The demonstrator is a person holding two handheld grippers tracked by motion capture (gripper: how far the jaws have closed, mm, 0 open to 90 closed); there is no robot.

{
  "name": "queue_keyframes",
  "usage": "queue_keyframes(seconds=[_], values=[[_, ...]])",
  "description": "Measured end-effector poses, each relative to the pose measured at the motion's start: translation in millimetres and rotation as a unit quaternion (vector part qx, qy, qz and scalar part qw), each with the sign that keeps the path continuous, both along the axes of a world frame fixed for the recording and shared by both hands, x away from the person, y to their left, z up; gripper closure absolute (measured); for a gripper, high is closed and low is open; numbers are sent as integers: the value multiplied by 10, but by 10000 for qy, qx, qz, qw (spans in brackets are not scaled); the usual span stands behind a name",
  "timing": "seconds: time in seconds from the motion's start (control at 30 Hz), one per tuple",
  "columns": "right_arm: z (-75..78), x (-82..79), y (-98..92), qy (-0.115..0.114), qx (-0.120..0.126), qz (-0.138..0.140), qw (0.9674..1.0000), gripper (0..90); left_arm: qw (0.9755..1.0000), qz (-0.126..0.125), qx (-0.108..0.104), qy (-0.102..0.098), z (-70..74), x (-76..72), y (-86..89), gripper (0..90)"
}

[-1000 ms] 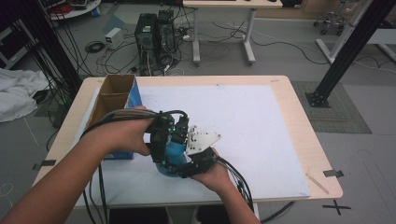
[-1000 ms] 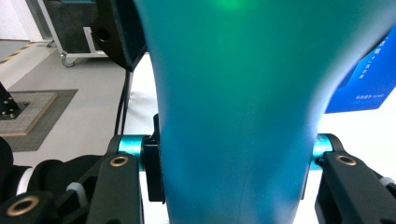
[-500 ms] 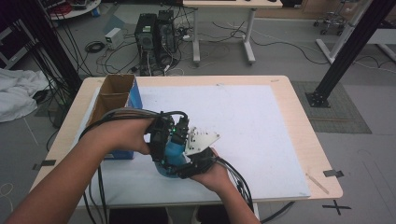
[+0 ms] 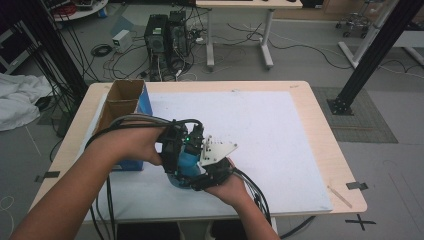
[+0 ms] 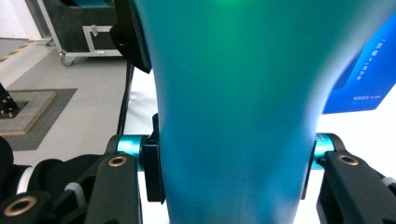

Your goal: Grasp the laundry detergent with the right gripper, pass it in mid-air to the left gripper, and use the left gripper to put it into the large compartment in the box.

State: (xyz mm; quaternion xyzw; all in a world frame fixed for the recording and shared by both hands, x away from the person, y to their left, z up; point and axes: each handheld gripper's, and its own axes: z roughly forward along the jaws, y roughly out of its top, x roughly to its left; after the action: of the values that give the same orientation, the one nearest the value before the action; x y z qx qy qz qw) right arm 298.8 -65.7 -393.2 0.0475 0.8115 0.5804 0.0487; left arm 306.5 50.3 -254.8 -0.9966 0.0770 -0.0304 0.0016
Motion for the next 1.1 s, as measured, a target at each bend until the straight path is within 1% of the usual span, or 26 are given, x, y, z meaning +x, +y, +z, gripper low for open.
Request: queue_keyframes(seconds=[0.03, 0.07, 0.13, 0.17, 0.2, 0.27, 0.3, 0.4, 0.47, 0.53, 0.7, 0.8, 0.87, 1.0, 1.03, 1.07, 1.1], values=[[3, 6, -8, 26, 18, 7, 10000, 441, 10000, 30, 33, 15, 7, 8, -4, 390], [9, 11, -17, 75, 15, 36, 10000, 432, 10000, 24, 8, 28, 15, 14, -7, 390], [26, 19, -45, 140, 107, 76, 9998, 365, 10000, 48, -19, 32, 34, 32, -10, 390], [38, 23, -61, 159, 138, 32, 9998, 333, 9999, 87, -61, 58, 40, 57, -5, 390], [49, 29, -80, 162, 128, -15, 9998, 324, 9999, 132, -66, 35, 44, 78, 2, 390], [65, 39, -120, 261, 114, -79, 9996, 311, 9998, 202, -48, -11, 47, 109, 16, 390], [71, 40, -141, 263, 117, -132, 9995, 297, 9997, 236, -61, -25, 51, 120, 26, 390], [94, 52, -201, 320, 93, -247, 9991, 262, 9995, 288, -93, -10, 75, 147, 57, 389], [104, 60, -225, 293, -19, -334, 9990, 231, 9994, 333, -94, 29, 96, 162, 74, 390], [115, 70, -245, 324, -84, -382, 9987, 231, 9993, 352, -96, 23, 120, 178, 93, 389], [195, 112, -306, 269, -340, -470, 9980, 224, 9983, 558, -167, 49, 205, 225, 160, 389], [254, 152, -359, 315, -468, -518, 9971, 214, 9976, 672, -189, 27, 274, 247, 184, 389], [289, 185, -398, 304, -548, -574, 9964, 188, 9970, 753, -190, 25, 317, 269, 199, 389], [359, 242, -476, 256, -754, -643, 9947, 187, 9949, 989, -203, 40, 403, 321, 237, 388], [375, 254, -492, 246, -815, -657, 9942, 175, 9940, 1067, -218, 61, 427, 336, 249, 388], [388, 270, -506, 235, -874, -676, 9936, 140, 9928, 1170, -252, 79, 448, 350, 261, 388], [402, 284, -518, 250, -953, -706, 9926, 136, 9916, 1256, -282, 107, 471, 368, 275, 388]])
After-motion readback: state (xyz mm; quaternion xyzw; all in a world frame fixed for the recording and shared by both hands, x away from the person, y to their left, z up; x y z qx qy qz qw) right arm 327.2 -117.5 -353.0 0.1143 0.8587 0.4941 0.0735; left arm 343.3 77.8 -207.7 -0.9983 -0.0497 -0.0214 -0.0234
